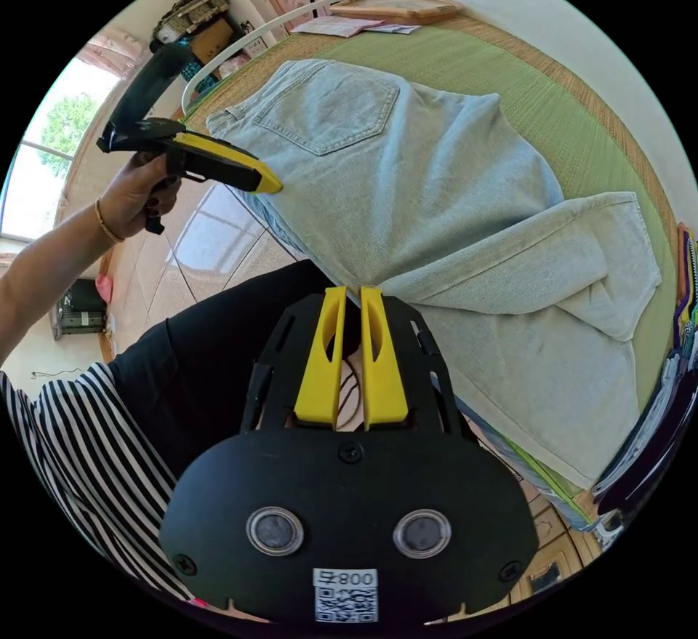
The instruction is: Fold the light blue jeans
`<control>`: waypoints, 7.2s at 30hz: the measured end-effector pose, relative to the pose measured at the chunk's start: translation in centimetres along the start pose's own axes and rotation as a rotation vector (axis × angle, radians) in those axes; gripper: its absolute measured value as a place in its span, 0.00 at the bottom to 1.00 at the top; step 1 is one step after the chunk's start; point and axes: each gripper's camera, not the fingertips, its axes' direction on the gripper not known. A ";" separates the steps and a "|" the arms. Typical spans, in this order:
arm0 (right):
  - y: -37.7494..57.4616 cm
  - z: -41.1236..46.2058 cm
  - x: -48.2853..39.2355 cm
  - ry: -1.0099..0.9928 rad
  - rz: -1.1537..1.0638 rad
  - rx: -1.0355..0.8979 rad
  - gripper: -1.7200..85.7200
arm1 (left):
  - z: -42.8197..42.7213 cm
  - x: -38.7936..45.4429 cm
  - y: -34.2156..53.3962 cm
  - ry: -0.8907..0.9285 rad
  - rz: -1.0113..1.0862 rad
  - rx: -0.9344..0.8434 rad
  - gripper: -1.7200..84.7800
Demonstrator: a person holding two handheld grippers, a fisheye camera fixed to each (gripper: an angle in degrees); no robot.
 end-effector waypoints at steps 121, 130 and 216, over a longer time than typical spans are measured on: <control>36.9 -20.2 15.6 -0.097 0.743 0.333 0.04 | 48.2 -4.1 -44.0 0.121 0.314 -0.224 0.05; 38.4 -19.3 15.4 -0.095 0.733 0.359 0.04 | 53.9 -8.2 -55.0 0.339 -0.016 -0.146 0.10; 52.7 -26.8 27.7 -0.140 1.034 0.889 0.03 | 82.9 5.0 -72.3 -0.043 0.645 -0.117 0.02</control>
